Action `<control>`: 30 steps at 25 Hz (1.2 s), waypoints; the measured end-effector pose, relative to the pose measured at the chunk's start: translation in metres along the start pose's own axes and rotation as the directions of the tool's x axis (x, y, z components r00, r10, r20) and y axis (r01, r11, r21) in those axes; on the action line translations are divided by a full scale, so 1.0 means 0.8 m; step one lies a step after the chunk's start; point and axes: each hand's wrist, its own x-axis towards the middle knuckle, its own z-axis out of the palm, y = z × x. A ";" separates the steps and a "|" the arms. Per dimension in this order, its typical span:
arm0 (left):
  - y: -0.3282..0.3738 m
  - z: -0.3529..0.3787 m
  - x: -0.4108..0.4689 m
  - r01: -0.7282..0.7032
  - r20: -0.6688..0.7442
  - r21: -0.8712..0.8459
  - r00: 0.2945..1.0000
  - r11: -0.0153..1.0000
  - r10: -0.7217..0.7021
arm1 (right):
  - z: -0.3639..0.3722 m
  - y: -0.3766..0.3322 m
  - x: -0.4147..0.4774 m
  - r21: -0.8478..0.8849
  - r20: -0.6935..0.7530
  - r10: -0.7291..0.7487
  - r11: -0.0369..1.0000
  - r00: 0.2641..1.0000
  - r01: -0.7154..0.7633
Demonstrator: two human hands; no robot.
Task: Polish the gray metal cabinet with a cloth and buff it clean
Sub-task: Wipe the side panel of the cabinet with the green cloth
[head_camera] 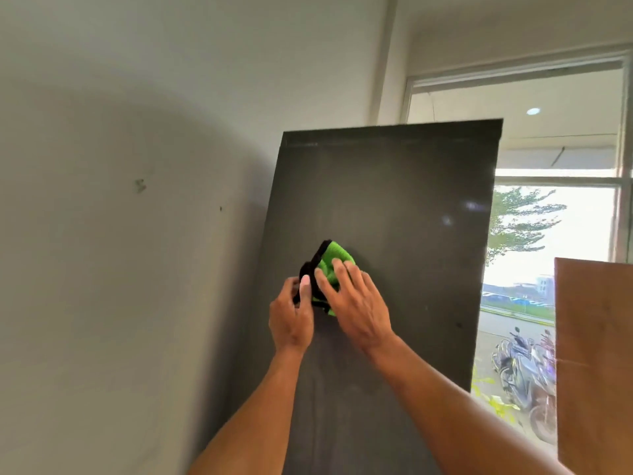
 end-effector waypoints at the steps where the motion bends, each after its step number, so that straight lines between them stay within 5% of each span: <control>1: 0.011 0.010 0.031 -0.002 0.001 0.001 1.000 1.000 0.002 | 0.005 0.018 0.032 -0.029 0.002 -0.012 1.000 1.000 0.012; 6: 0.015 0.032 0.124 -0.005 -0.035 0.214 0.999 0.977 0.013 | 0.036 0.090 0.143 -0.207 0.019 -0.027 0.978 0.999 0.030; 8: -0.009 0.029 0.147 -0.052 0.008 0.317 0.999 0.947 0.052 | 0.036 0.114 0.190 -0.291 0.014 0.133 0.949 0.991 -0.123; 11: -0.045 0.024 0.156 -0.070 0.007 0.363 0.997 0.929 0.072 | 0.037 0.111 0.243 -0.192 0.045 0.408 0.899 0.912 -0.393; 16: -0.066 0.029 0.150 -0.138 0.009 0.481 0.988 0.866 0.152 | 0.076 0.051 0.262 -0.233 0.358 0.140 0.971 0.923 -0.057; 19: -0.061 0.041 0.149 -0.094 -0.049 0.484 0.990 0.870 0.135 | 0.061 0.092 0.249 -0.280 0.215 0.394 0.901 0.894 -0.331; 22: -0.046 0.050 0.144 0.002 -0.112 0.452 0.992 0.892 0.054 | 0.023 0.149 0.210 -0.268 0.034 0.608 0.770 0.793 -0.579; 26: -0.037 0.051 0.141 0.042 -0.102 0.440 0.995 0.897 0.004 | 0.016 0.146 0.214 -0.224 -0.025 0.774 0.613 0.633 -0.758; 28: -0.037 0.052 0.143 0.030 -0.087 0.443 0.996 0.896 0.010 | 0.030 0.115 0.243 -0.166 0.026 0.769 0.633 0.639 -0.756; 30: -0.039 0.055 0.148 0.035 -0.091 0.444 0.996 0.895 0.006 | 0.052 0.082 0.279 -0.165 0.115 0.679 0.733 0.725 -0.660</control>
